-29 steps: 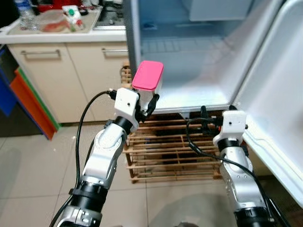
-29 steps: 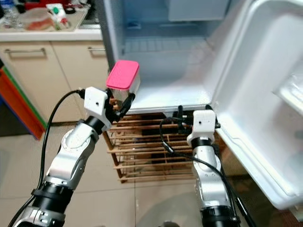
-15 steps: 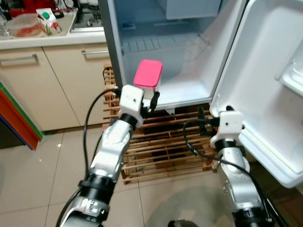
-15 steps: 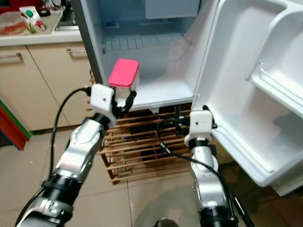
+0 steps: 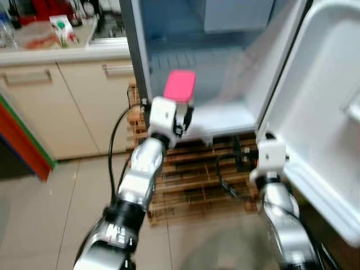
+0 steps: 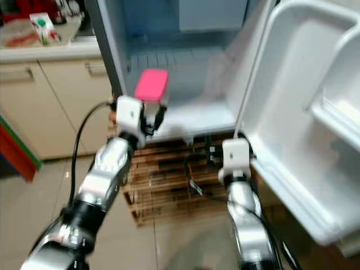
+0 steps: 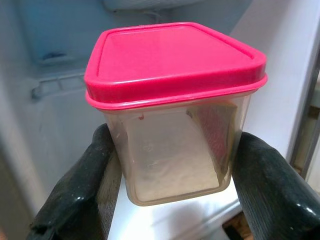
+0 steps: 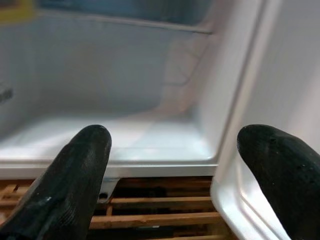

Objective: Restocking fridge

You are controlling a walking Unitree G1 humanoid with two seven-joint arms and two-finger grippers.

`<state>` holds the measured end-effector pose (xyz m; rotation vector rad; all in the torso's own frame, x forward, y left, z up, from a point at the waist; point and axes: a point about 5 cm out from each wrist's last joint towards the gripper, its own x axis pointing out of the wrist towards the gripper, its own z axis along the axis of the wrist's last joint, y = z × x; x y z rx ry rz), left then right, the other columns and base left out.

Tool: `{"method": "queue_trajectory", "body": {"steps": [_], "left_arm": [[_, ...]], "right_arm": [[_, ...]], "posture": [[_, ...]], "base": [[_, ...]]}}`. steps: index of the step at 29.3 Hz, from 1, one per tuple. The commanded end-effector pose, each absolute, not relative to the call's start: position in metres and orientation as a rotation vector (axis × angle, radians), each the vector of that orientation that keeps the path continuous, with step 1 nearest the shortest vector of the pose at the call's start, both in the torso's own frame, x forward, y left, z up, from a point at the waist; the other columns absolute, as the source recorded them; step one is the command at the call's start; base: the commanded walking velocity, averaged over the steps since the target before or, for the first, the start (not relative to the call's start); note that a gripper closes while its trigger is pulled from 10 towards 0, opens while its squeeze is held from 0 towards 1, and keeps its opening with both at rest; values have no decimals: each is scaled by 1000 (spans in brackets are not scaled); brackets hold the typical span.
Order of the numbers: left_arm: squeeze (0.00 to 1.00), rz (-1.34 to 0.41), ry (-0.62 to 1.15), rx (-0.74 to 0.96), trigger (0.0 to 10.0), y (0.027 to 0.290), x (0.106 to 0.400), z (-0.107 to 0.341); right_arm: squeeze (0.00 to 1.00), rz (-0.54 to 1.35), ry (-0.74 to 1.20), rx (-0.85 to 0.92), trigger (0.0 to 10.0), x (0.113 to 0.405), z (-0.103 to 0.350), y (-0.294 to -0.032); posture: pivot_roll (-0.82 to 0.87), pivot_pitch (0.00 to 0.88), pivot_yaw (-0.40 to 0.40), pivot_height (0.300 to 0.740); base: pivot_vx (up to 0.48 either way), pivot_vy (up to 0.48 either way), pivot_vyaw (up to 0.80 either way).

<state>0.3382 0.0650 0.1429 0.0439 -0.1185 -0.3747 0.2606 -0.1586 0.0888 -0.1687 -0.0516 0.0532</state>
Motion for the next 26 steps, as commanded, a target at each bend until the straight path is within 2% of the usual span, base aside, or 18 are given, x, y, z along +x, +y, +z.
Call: {"method": "queue_trajectory", "body": {"steps": [1, 2, 3, 10, 12, 19, 23, 26], "left_arm": [[0, -367, -140, 69, 10000, 64, 342, 148], [0, -367, -140, 69, 10000, 64, 342, 148], [0, -370, -138, 71, 10000, 61, 343, 149], [0, -373, -150, 96, 10000, 60, 355, 157], [0, -376, -162, 104, 10000, 59, 357, 159], [0, -491, -119, 126, 10000, 22, 367, 166], [0, -551, -70, 108, 10000, -6, 361, 162], [0, -535, -21, 90, 10000, -18, 360, 158]], "right_arm": [[0, 111, -33, -164, 10000, 252, 84, -157], [0, 111, -33, -164, 10000, 252, 84, -157], [0, 133, 1, -181, 10000, 239, 75, -163], [0, 191, 92, -231, 10000, 197, 54, -179], [0, 199, 98, -238, 10000, 193, 54, -181], [0, 189, 124, -250, 10000, 179, 53, -184], [0, 191, 101, -244, 10000, 175, 60, -181], [0, 195, 74, -240, 10000, 172, 75, -181]], "posture": [[-121, 0, 36, 740], [-121, 0, 36, 740], [-120, 0, 36, 740], [-138, 0, 40, 740], [-145, 0, 38, 740], [-176, 0, 59, 740], [-214, 47, 79, 740], [-255, 79, 91, 740]], "base": [[480, 0, 0], [480, 0, 0], [412, 0, 0], [0, 0, 0], [0, 0, 0], [0, 0, 0], [0, 0, 0], [0, 0, 0]]}}
